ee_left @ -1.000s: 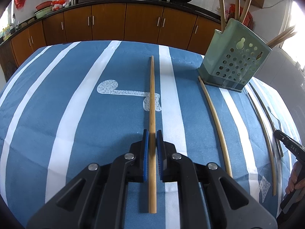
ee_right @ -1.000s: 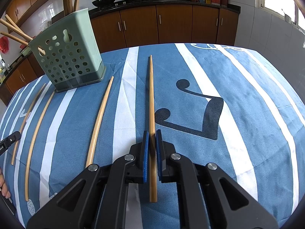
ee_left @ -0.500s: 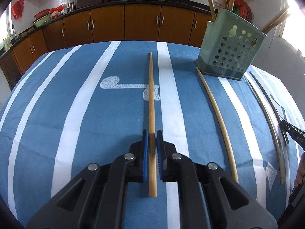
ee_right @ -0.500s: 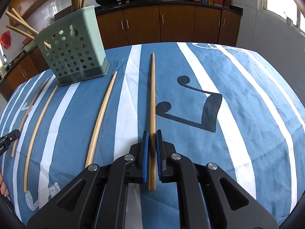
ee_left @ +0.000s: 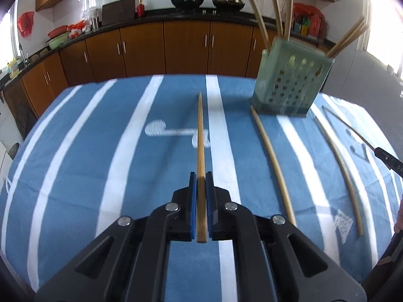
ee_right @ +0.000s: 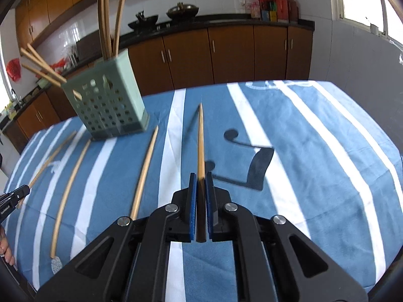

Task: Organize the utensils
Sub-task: 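Lift both held chopsticks upright and carry them over the green holder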

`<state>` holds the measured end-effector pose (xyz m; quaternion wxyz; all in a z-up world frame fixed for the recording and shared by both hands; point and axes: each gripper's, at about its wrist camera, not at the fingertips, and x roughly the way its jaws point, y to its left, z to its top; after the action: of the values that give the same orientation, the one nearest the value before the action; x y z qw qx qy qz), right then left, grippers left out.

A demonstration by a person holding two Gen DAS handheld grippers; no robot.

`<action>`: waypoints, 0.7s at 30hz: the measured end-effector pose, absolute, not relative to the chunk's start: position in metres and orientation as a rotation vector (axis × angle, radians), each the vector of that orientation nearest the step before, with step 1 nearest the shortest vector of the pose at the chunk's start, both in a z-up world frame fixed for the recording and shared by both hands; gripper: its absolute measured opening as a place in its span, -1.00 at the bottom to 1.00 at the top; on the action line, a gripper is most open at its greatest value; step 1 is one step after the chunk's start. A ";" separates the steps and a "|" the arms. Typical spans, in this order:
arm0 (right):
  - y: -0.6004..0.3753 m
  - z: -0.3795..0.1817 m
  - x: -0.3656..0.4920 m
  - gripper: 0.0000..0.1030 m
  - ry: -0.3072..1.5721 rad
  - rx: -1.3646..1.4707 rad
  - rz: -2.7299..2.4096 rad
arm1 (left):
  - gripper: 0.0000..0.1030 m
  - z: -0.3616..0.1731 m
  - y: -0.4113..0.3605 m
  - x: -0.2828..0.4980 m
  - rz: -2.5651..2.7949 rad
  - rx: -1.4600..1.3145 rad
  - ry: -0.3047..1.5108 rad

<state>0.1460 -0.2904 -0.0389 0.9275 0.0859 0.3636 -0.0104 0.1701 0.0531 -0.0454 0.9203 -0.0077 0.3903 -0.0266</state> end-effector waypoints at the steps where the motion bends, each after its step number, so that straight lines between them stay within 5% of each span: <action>1: -0.292 -0.033 0.145 -0.86 0.726 0.180 -0.023 | -0.85 -0.035 0.055 0.168 -0.055 -0.024 0.773; 21: -0.311 0.044 0.133 -0.86 0.502 0.237 -0.018 | -0.85 0.075 0.071 0.158 -0.066 -0.162 0.462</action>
<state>0.1332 -0.3113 0.0443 0.9617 0.1169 0.2477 -0.0088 0.1584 0.0714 0.0749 0.9697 -0.0802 0.2285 -0.0328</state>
